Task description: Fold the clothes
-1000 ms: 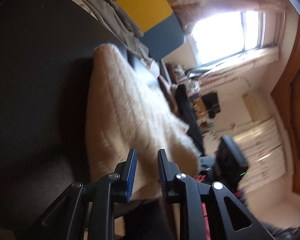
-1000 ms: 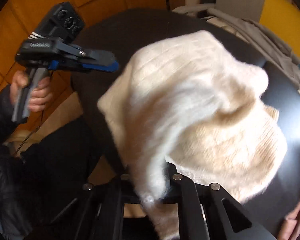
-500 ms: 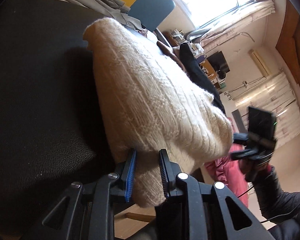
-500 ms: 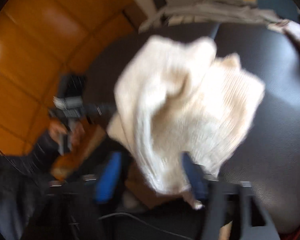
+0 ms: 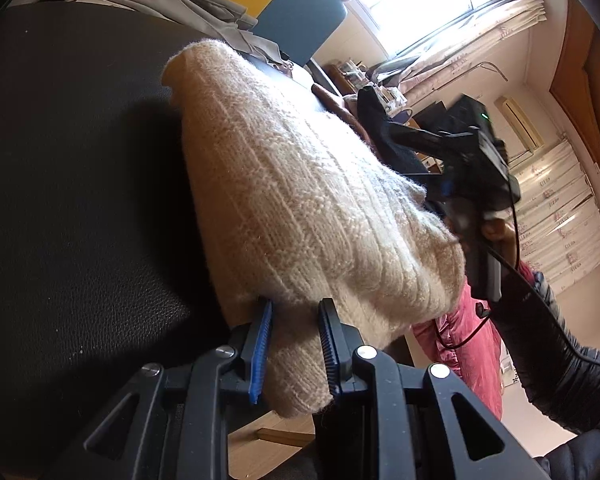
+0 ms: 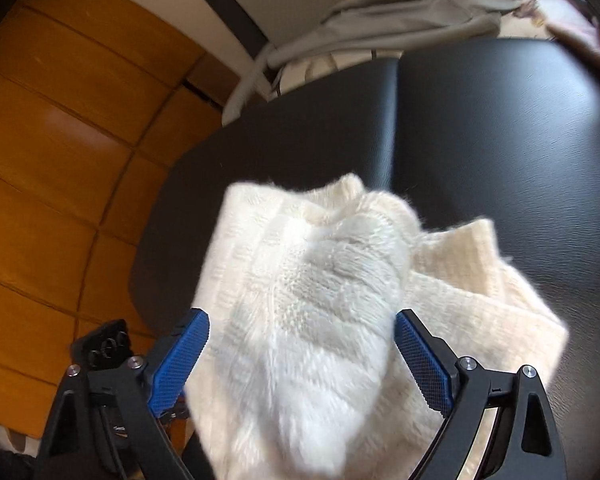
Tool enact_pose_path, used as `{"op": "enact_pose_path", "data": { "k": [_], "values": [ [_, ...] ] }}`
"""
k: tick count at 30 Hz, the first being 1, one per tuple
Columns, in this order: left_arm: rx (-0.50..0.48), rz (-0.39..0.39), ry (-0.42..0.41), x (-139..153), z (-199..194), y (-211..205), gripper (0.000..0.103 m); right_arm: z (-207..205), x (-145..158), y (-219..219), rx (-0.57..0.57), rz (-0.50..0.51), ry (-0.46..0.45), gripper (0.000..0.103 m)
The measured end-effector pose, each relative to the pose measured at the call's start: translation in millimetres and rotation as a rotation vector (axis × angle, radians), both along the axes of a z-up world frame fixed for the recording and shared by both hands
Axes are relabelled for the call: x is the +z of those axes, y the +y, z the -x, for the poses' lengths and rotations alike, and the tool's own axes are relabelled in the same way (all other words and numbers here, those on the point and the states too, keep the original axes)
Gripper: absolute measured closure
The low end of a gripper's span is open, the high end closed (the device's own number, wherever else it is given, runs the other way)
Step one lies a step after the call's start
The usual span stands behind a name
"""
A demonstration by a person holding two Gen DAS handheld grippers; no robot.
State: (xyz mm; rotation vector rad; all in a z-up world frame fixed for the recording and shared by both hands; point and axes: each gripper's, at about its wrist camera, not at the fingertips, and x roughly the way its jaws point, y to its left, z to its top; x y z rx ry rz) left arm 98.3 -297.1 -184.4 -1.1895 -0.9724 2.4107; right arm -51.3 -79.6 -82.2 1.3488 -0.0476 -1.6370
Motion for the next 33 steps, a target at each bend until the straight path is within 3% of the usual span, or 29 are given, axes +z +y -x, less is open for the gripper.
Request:
{"op": "enact_pose_path", "data": {
  "k": [1, 2, 3, 6, 9, 13, 17, 19, 22, 24, 26, 29, 33],
  "values": [
    [-0.002, 0.006, 0.001, 1, 0, 0, 0.079, 0, -1, -3, 0.003, -0.014, 0.013, 0.024],
    [-0.005, 0.015, 0.002, 2, 1, 1, 0.079, 1, -3, -5, 0.003, -0.031, 0.027, 0.053],
    [-0.008, 0.025, 0.003, 3, 2, 2, 0.079, 2, -5, -5, -0.004, -0.052, 0.040, 0.071],
    [-0.020, 0.088, 0.024, 11, 0, 9, 0.079, -3, -3, -5, -0.008, -0.095, 0.097, 0.084],
    [-0.057, 0.159, 0.084, 24, -5, 21, 0.076, -13, 10, -7, -0.002, -0.125, 0.176, 0.088],
    [-0.136, 0.222, 0.170, 39, -10, 40, 0.075, -26, 53, 1, 0.002, -0.097, 0.297, 0.089],
    [-0.279, 0.309, 0.224, 50, -11, 71, 0.075, -38, 94, 29, -0.042, -0.071, 0.398, 0.090],
    [-0.360, 0.360, 0.223, 49, -12, 85, 0.074, -40, 97, 49, -0.101, -0.068, 0.419, 0.090],
    [-0.403, 0.424, 0.143, 32, -2, 95, 0.074, -31, 68, 91, -0.229, -0.070, 0.349, 0.090],
    [-0.400, 0.413, 0.087, 21, 6, 95, 0.074, -23, 34, 120, -0.317, -0.090, 0.286, 0.090],
    [-0.399, 0.363, 0.077, 22, 8, 93, 0.074, -15, -11, 149, -0.410, -0.066, 0.160, 0.090],
    [-0.369, 0.285, 0.123, 42, 11, 82, 0.075, -20, -37, 179, -0.467, 0.079, 0.087, 0.090],
    [-0.245, 0.162, 0.261, 87, 39, 57, 0.074, -26, -32, 180, -0.458, 0.113, 0.119, 0.090]
  ]
}}
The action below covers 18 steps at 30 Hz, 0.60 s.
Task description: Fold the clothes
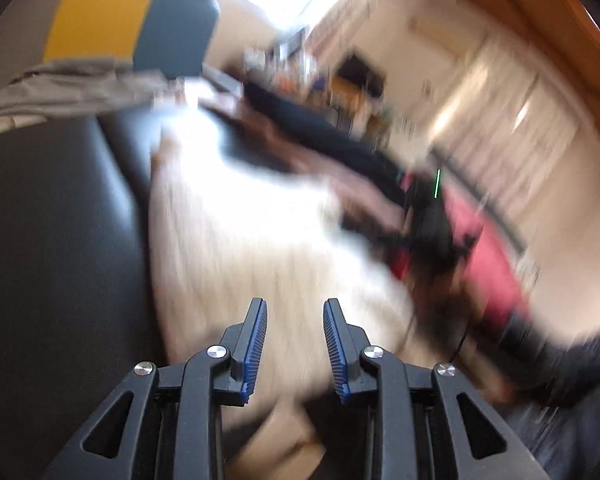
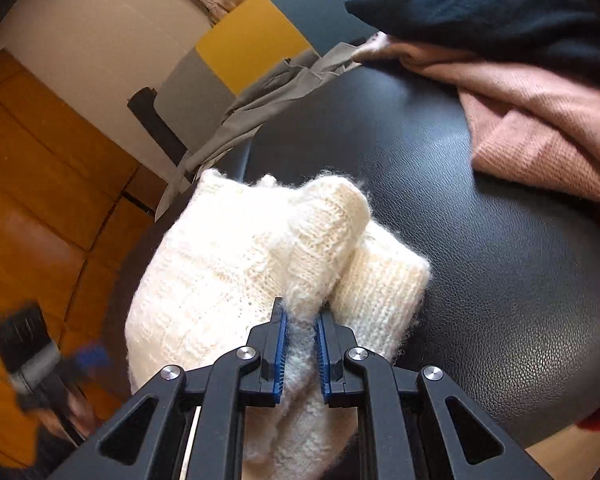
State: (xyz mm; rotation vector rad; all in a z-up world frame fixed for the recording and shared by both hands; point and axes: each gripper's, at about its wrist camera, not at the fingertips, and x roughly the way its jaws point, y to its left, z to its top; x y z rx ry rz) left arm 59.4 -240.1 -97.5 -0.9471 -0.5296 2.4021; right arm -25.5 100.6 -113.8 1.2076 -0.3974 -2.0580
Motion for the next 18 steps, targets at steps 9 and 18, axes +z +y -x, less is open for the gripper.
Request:
{"op": "enact_pose_path", "data": {
  "k": [9, 18],
  "values": [
    [0.040, 0.101, -0.127, -22, 84, 36, 0.074, -50, 67, -4, 0.114, -0.011, 0.107, 0.091],
    [-0.113, 0.173, -0.111, -40, 69, 79, 0.074, -42, -25, 28, -0.009, -0.031, -0.106, 0.093]
  ]
}}
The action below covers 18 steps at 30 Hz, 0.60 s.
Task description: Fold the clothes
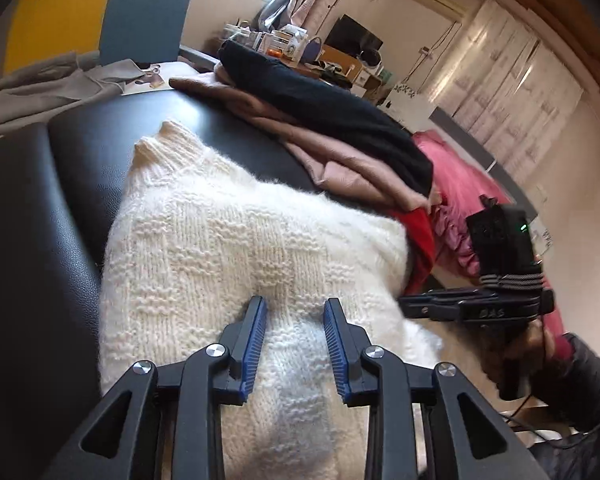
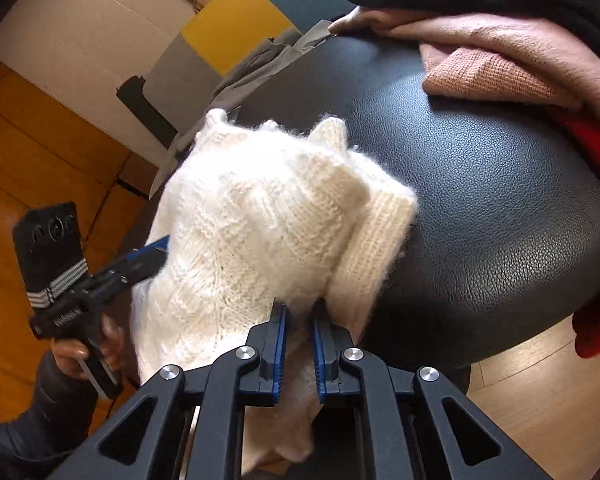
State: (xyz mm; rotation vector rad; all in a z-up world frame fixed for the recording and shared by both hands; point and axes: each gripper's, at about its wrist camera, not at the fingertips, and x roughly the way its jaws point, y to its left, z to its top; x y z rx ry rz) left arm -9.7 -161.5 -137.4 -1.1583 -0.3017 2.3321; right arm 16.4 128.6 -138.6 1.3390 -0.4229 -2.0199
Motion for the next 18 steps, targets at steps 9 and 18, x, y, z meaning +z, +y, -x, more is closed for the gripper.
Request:
{"op": "enact_pose_path", "data": {
  "k": [9, 18],
  "values": [
    [0.197, 0.021, -0.064, -4, -6, -57, 0.090, 50, 2, -65, 0.121, -0.035, 0.053, 0.092],
    [0.511, 0.025, -0.099, 7, -28, -137, 0.088, 100, 4, -158, 0.311, 0.041, -0.011, 0.083]
  ]
}}
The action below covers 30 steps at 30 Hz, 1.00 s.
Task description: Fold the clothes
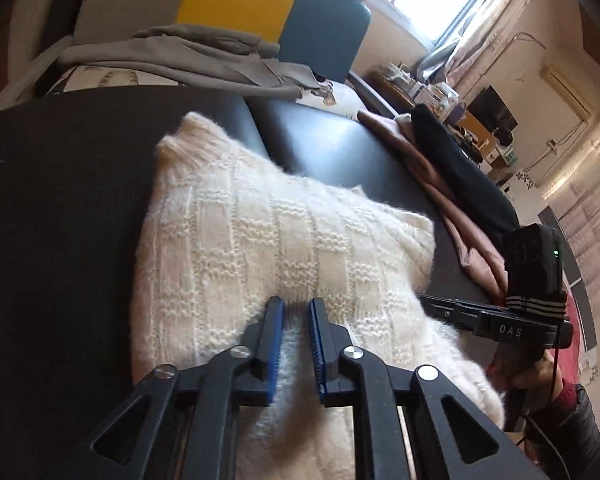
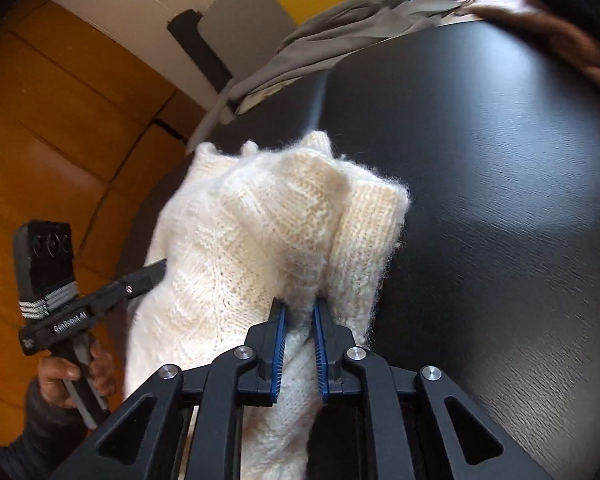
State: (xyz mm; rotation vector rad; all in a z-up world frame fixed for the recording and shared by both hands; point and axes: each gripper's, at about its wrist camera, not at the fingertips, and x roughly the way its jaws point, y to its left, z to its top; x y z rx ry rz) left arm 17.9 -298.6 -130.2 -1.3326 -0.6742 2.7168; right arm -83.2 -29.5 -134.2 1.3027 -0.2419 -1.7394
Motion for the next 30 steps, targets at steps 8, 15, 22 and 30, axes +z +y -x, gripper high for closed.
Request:
{"op": "enact_pose_path", "data": {
  "k": [8, 15, 22, 30],
  "values": [
    [-0.086, 0.016, 0.105, 14, -2, 13, 0.079, -67, 45, 58, 0.089, 0.275, -0.002, 0.028],
    [-0.153, 0.079, 0.154, 25, -4, 18, 0.079, -124, 40, 22, 0.230, 0.177, 0.046, 0.025],
    [-0.251, 0.133, 0.220, 43, 5, 38, 0.078, -123, 25, -30, 0.329, -0.030, 0.135, 0.095],
    [-0.455, 0.153, 0.148, 0, 47, 90, 0.078, -120, -24, 34, 0.268, -0.269, 0.111, 0.097]
  ]
}}
